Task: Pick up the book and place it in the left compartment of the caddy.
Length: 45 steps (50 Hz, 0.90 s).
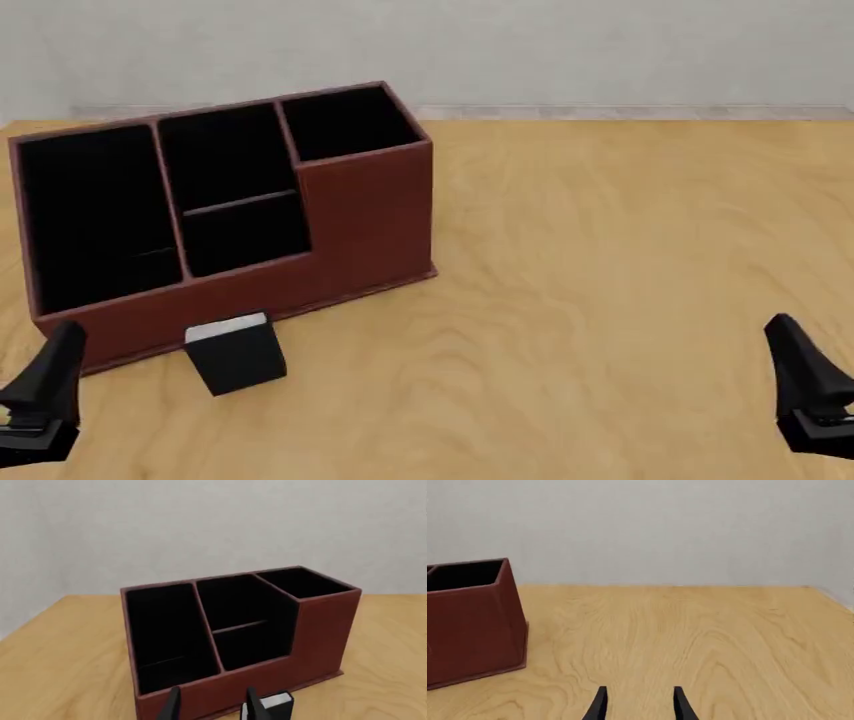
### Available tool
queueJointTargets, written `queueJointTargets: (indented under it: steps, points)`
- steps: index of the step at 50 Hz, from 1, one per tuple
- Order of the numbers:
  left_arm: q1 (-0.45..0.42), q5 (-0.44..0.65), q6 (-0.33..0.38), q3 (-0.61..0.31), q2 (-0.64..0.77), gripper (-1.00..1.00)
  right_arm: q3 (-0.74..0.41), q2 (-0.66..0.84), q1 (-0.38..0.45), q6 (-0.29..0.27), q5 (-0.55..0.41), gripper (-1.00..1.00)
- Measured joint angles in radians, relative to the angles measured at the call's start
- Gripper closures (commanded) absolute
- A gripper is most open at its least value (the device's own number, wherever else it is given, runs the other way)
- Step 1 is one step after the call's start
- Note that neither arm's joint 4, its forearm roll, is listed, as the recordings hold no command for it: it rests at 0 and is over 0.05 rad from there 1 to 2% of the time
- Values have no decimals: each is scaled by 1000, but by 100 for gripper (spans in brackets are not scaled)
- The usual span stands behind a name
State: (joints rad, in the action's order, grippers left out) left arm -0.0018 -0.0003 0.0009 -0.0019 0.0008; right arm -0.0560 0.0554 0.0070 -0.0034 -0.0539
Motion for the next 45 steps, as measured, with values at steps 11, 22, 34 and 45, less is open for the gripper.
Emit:
queueJointTargets:
  steps: [11, 22, 34, 45]
  points:
    - [-15, -2, 6, -12, 0, -100, 33, -36, 1, 7, 38, -100]
    - [-53, 10, 23, -35, 3, -100, 45, -46, 4, 13, 53, -100]
    - [-159, 6, 58, -98, 66, -100, 49, -49, 5, 20, 59, -100]
    - [-264, -8, 106, -175, 173, -100, 51, -49, 9, 25, 61, -100]
